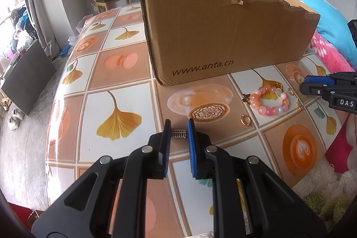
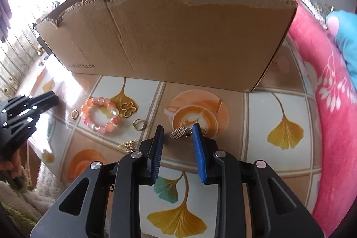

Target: Organize jewelry

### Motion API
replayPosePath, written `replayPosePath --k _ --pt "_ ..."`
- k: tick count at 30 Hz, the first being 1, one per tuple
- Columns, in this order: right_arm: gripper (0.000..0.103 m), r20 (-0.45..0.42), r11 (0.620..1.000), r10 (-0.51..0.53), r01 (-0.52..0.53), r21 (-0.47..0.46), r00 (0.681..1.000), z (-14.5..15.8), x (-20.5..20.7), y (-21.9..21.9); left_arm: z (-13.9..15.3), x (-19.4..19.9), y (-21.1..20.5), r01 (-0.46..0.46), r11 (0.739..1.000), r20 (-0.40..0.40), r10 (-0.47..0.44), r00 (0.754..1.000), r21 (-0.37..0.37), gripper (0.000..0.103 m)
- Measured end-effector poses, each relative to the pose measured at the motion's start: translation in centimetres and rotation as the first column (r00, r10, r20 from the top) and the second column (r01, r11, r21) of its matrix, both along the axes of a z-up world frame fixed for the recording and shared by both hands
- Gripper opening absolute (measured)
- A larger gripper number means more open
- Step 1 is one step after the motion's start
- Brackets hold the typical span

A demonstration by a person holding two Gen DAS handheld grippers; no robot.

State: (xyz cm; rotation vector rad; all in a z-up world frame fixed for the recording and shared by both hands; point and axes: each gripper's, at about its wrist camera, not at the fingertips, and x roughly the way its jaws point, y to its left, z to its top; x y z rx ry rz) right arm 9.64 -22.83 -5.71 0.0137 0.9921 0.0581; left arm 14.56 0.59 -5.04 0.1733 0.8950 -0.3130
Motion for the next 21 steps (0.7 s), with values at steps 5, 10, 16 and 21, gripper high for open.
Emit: replayPosePath --k 5,10,16,21 --pt "0.023 0.005 1.0 0.01 -0.009 -0.012 1.0 0.0 0.3 0.6 0.0 0.0 0.1 0.001 1.0 0.003 -0.001 1.0 -0.003 0.014" --pt "0.012 0.002 1.0 0.022 -0.022 -0.011 1.0 0.2 0.7 1.7 0.0 0.0 0.2 0.004 1.0 0.006 -0.004 1.0 -0.002 0.014" --pt "0.006 0.008 1.0 0.022 -0.022 -0.012 1.0 0.6 0.1 2.2 0.0 0.0 0.2 0.004 1.0 0.006 -0.004 1.0 -0.002 0.014" --pt "0.003 0.018 1.0 0.014 -0.014 0.008 1.0 0.7 -0.1 1.8 0.0 -0.1 0.2 0.006 1.0 0.011 -0.006 1.0 -0.001 0.014"
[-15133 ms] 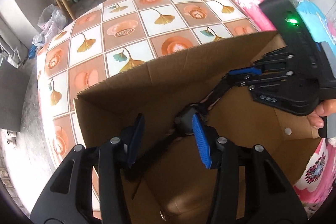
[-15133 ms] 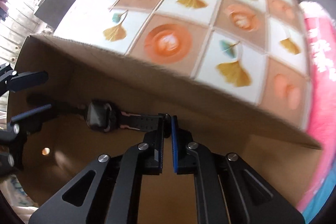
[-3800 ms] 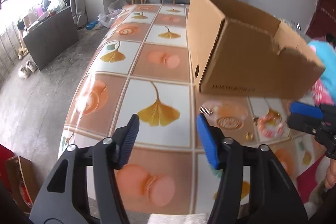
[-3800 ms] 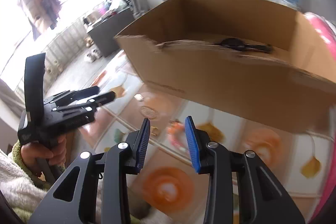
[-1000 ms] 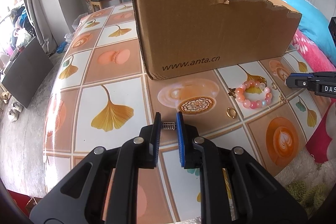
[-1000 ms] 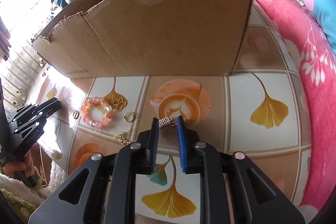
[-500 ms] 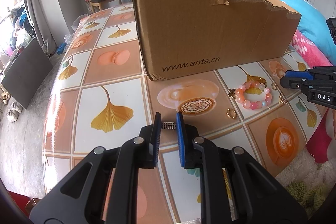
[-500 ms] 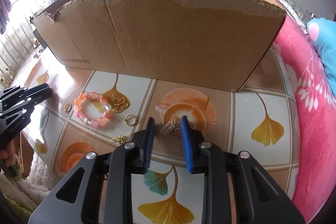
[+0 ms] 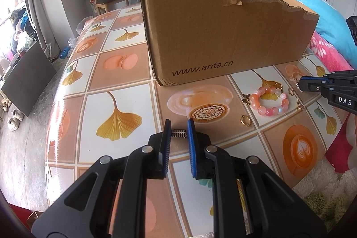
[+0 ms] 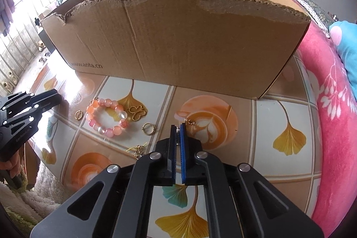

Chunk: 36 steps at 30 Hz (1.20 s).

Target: Organize jewelry

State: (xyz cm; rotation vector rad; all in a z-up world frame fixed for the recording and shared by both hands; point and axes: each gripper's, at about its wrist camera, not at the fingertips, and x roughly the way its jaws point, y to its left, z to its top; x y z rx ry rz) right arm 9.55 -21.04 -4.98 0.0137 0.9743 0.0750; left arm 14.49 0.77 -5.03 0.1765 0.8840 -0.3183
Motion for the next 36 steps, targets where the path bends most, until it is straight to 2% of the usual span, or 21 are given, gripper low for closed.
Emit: replayPosePath --k 12,18,22,26,31,36 --pt "0.003 0.049 0.999 -0.025 0.024 0.028 0.998 2.2 -0.4 -1.3 0.1 -0.1 0.5 0.001 1.0 -0.005 -0.001 1.0 -0.007 0.014" --pt "0.006 -0.019 0.996 -0.017 0.018 0.083 1.0 1.0 0.4 -1.3 0.0 0.1 0.5 -0.009 1.0 -0.008 0.009 1.0 -0.009 0.014" --pt "0.006 -0.054 0.997 -0.017 0.021 0.074 0.998 0.0 1.0 -1.0 0.0 0.1 0.5 -0.009 1.0 -0.006 0.009 1.0 -0.003 0.014" --pt "0.006 -0.053 0.999 -0.002 0.005 0.053 0.999 -0.2 1.2 -0.5 -0.1 0.0 0.5 -0.007 1.0 -0.007 0.007 1.0 -0.001 0.014" --pt "0.018 -0.065 0.999 0.015 -0.013 0.03 0.998 -0.1 1.5 0.0 -0.1 0.1 0.5 -0.005 1.0 -0.006 0.005 1.0 0.0 0.014" --pt "0.018 -0.055 0.999 0.018 -0.02 -0.025 0.998 -0.1 1.1 1.5 -0.1 0.1 0.5 -0.004 1.0 -0.004 0.004 1.0 0.002 0.014"
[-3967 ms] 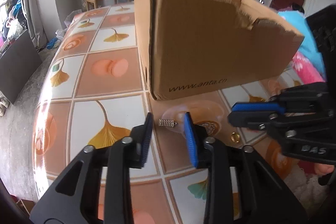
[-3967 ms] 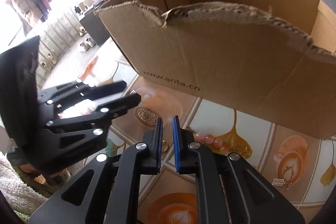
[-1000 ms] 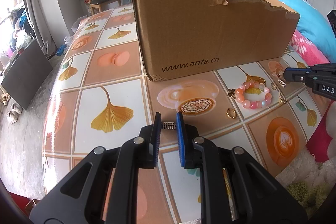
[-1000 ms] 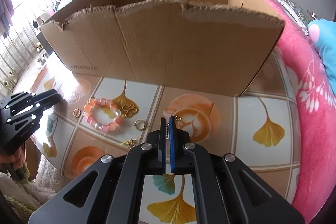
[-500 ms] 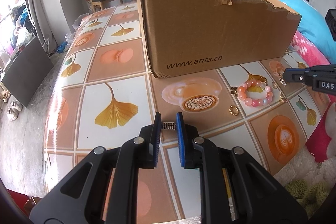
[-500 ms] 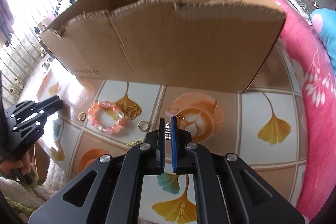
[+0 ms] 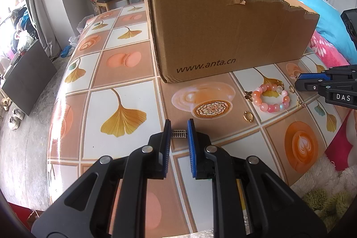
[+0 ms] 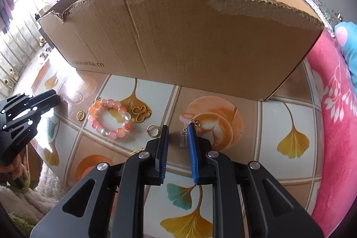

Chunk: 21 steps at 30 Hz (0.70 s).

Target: Organize jewelry

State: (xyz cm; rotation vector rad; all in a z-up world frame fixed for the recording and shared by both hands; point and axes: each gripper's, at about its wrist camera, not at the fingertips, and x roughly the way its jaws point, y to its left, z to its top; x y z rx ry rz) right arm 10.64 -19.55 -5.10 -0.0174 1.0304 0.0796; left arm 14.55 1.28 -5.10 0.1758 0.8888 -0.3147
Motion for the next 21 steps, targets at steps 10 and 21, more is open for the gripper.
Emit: replayPosePath --k 10,21 --pt "0.018 0.006 1.0 -0.029 0.029 -0.01 1.0 0.3 0.5 0.3 0.1 -0.1 0.0 0.001 1.0 0.002 -0.001 1.0 0.001 0.014" --pt "0.018 -0.003 0.998 -0.055 0.055 0.011 0.998 -0.5 1.7 -1.0 0.0 -0.1 0.0 0.002 1.0 0.004 -0.002 1.0 0.002 0.014"
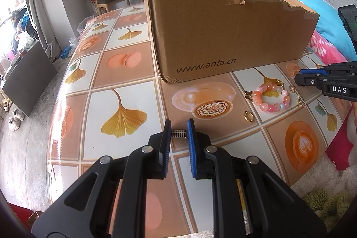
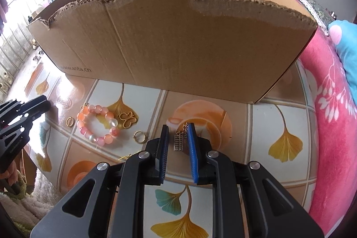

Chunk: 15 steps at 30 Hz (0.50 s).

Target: Organize jewelry

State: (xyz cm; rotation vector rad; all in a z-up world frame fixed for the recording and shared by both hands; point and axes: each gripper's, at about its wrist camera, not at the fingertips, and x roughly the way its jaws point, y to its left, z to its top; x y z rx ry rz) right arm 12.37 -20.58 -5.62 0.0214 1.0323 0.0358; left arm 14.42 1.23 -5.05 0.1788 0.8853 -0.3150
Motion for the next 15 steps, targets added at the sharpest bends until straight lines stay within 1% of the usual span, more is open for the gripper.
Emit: replayPosePath --k 2,3,6,9,11,15 --pt "0.013 0.0 1.0 -0.002 0.002 0.024 1.0 -0.1 0.0 -0.3 0.0 0.0 0.0 -0.001 1.0 0.001 0.001 1.0 -0.001 0.014" --pt "0.008 0.0 0.999 -0.004 0.004 0.035 1.0 -0.2 0.1 -0.5 0.0 0.0 0.0 0.0 1.0 0.001 0.0 1.0 -0.001 0.014" --pt "0.008 0.003 0.998 -0.017 0.017 0.055 1.0 -0.3 0.1 -1.2 0.0 0.0 0.0 -0.001 1.0 0.004 0.001 1.0 -0.003 0.014" --pt "0.008 0.009 0.994 -0.029 0.028 0.101 1.0 -0.3 0.1 -2.0 0.1 -0.1 0.1 0.0 1.0 0.005 0.0 1.0 -0.002 0.014" --pt "0.008 0.021 0.992 -0.038 0.035 0.118 0.999 -0.2 -0.5 -2.8 0.1 0.0 0.1 0.001 1.0 0.007 -0.001 1.0 -0.002 0.014" --pt "0.008 0.045 0.99 -0.052 0.046 0.134 0.998 0.7 -1.0 -3.5 0.1 -0.1 0.1 0.001 1.0 0.007 -0.001 1.0 -0.001 0.014"
